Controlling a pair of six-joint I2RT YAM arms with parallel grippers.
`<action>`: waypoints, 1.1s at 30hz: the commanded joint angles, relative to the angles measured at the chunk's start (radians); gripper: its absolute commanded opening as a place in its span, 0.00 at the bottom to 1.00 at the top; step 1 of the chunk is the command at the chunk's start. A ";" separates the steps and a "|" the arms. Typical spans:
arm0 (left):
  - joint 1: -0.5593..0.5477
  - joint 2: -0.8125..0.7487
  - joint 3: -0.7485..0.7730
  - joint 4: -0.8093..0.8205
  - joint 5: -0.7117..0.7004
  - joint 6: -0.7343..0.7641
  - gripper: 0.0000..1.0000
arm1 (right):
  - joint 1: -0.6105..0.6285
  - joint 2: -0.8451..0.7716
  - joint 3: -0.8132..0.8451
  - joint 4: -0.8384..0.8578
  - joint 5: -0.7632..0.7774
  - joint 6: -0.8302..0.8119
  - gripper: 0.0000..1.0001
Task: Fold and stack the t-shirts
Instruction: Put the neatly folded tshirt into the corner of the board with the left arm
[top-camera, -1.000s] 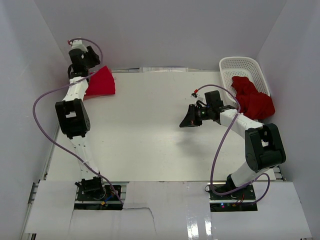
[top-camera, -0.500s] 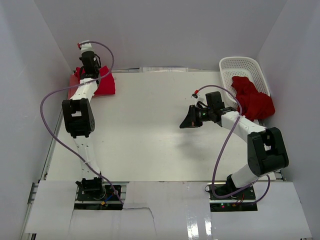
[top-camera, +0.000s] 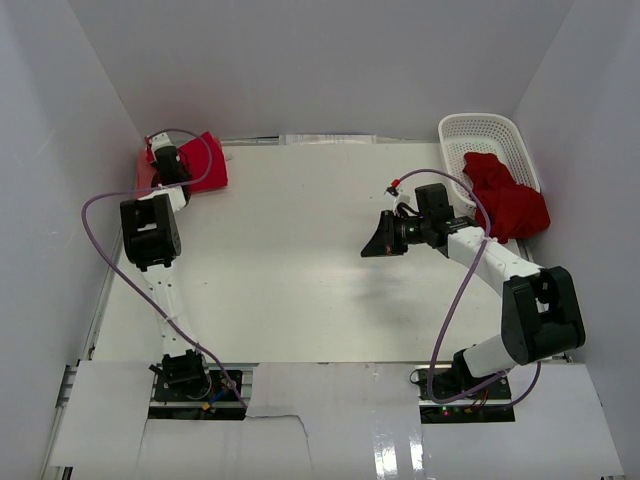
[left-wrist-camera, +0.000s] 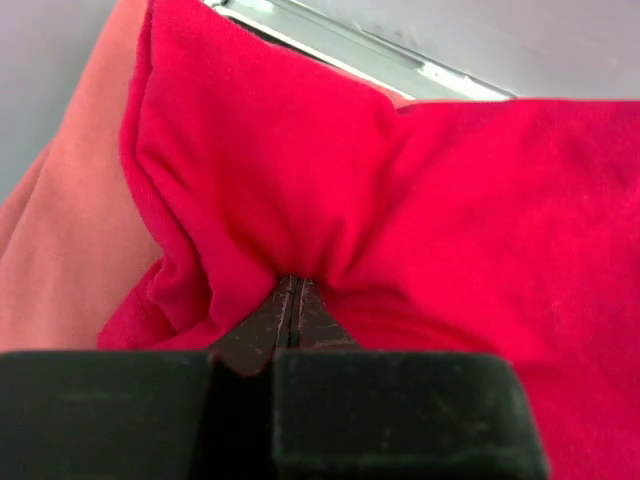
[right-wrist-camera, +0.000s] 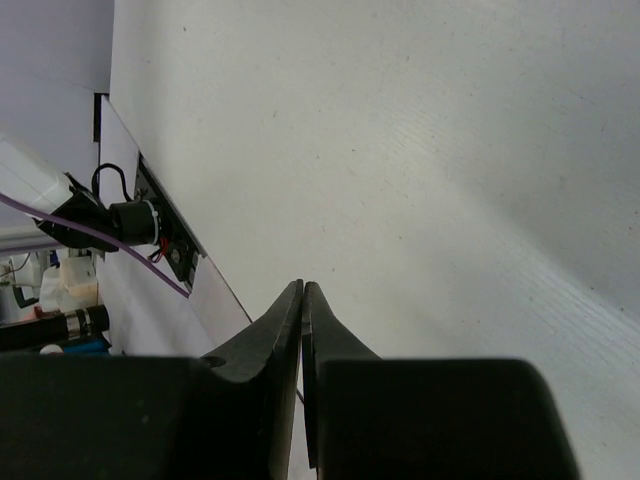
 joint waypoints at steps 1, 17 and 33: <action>0.023 -0.001 -0.027 0.025 0.016 -0.021 0.10 | 0.005 -0.030 0.008 -0.018 -0.023 -0.024 0.08; -0.113 -0.438 0.078 -0.080 -0.159 0.093 0.54 | 0.005 -0.073 0.016 -0.044 -0.012 -0.030 0.08; -0.141 -1.326 -0.562 -0.775 -0.014 -0.141 0.98 | 0.010 -0.217 0.019 -0.141 0.115 -0.091 0.21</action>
